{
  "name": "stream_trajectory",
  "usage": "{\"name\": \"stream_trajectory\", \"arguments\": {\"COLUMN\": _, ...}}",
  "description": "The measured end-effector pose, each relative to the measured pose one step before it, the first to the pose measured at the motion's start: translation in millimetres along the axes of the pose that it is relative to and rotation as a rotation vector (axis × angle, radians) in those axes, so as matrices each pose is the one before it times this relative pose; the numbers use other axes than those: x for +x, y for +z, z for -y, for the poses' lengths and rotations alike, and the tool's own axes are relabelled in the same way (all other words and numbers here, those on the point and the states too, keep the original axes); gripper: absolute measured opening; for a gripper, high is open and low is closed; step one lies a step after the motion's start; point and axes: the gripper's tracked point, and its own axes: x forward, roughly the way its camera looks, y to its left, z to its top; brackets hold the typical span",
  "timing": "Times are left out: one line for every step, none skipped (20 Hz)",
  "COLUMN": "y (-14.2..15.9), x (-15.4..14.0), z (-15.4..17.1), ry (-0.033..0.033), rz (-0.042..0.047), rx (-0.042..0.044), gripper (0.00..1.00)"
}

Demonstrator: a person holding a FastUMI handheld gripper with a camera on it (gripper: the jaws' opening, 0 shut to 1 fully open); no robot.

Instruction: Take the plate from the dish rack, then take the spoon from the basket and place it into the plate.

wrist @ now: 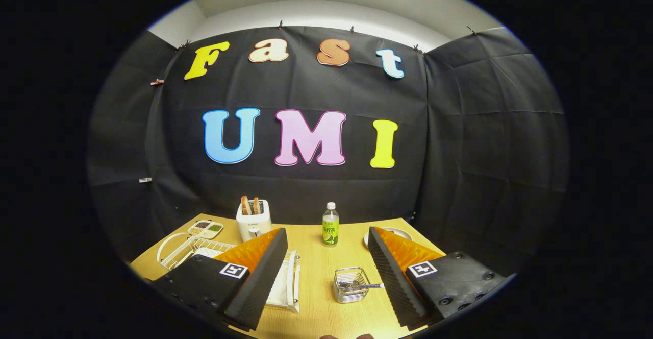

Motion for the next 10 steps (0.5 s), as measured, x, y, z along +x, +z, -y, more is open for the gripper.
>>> {"name": "stream_trajectory", "arguments": {"y": -1.42, "x": 0.21, "z": -2.55, "ry": 0.00623, "rz": -0.00651, "rx": -0.00101, "gripper": 0.98}}
{"name": "stream_trajectory", "arguments": {"y": -0.48, "x": 0.17, "z": -3.23, "ry": 0.008, "rz": -0.00454, "rx": -0.00037, "gripper": 0.98}}
{"name": "stream_trajectory", "arguments": {"y": 0.14, "x": 0.64, "z": -4.24, "ry": 0.00958, "rz": -0.0028, "rx": -0.00331, "gripper": 0.98}}
{"name": "stream_trajectory", "arguments": {"y": -0.12, "x": 0.96, "z": -3.73, "ry": 0.0082, "rz": -0.0002, "rx": -0.00625, "gripper": 0.98}}
{"name": "stream_trajectory", "arguments": {"y": -0.99, "x": 0.99, "z": -4.56, "ry": 0.01045, "rz": -0.00698, "rx": -0.0095, "gripper": 0.98}}
{"name": "stream_trajectory", "arguments": {"y": -1.58, "x": 0.8, "z": -7.78, "ry": 0.02771, "rz": -0.00982, "rx": -0.0072, "gripper": 0.98}}
{"name": "stream_trajectory", "arguments": {"y": -3.48, "x": 1.3, "z": -13.27, "ry": 0.0487, "rz": -0.0242, "rx": -0.00038, "gripper": 0.98}}
{"name": "stream_trajectory", "arguments": {"y": -3.72, "x": 2.64, "z": -11.41, "ry": 0.04081, "rz": -0.01788, "rx": 0.00155, "gripper": 0.97}}
{"name": "stream_trajectory", "arguments": {"y": -1.23, "x": 3.71, "z": -4.72, "ry": 0.01687, "rz": -0.01849, "rx": -0.00259, "gripper": 0.98}}
{"name": "stream_trajectory", "arguments": {"y": 0.53, "x": 4.27, "z": -1.62, "ry": 0.00977, "rz": -0.01191, "rx": -0.00546, "gripper": 0.97}}
